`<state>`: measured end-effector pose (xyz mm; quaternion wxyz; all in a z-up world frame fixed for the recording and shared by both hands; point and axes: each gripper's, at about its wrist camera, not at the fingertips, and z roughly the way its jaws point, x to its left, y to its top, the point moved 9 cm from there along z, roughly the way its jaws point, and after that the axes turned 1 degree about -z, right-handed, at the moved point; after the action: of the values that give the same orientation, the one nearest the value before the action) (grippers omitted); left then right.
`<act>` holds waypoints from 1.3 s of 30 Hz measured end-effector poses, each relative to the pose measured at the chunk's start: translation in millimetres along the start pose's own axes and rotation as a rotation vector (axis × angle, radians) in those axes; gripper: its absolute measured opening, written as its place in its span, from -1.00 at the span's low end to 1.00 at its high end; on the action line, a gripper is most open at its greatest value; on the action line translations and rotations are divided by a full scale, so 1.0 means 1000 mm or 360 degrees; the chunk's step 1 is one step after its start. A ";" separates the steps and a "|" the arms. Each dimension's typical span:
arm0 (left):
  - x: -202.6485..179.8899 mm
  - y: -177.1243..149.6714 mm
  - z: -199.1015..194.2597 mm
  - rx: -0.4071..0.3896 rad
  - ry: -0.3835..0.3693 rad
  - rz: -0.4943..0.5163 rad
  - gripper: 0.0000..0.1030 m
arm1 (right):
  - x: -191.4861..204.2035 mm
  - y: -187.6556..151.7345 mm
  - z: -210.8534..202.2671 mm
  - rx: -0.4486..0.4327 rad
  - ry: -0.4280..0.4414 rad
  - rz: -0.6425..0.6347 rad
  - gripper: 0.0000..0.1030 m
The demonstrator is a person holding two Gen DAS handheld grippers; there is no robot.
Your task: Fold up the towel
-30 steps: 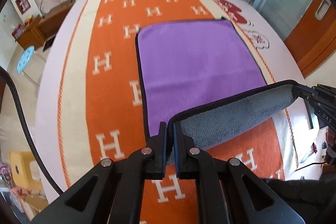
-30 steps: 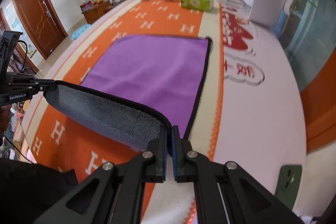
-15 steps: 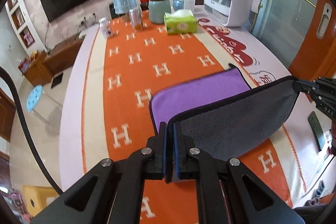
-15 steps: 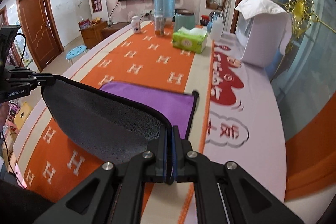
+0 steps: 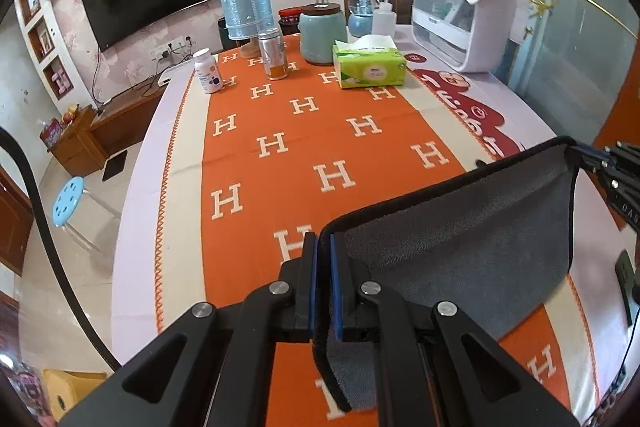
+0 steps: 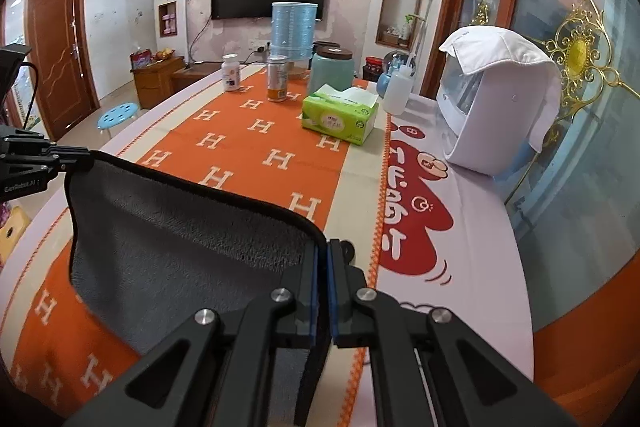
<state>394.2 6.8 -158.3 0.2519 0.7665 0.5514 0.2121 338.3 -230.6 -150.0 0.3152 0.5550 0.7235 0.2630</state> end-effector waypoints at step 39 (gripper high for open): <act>-0.001 -0.041 0.033 0.0098 -0.0057 -0.0368 0.70 | -0.025 -0.034 0.016 0.0066 -0.0120 0.0324 0.37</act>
<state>383.6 12.1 -210.2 0.2608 0.7087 0.6379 0.1510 333.3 -263.3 -181.8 0.3021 0.6416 0.6563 0.2576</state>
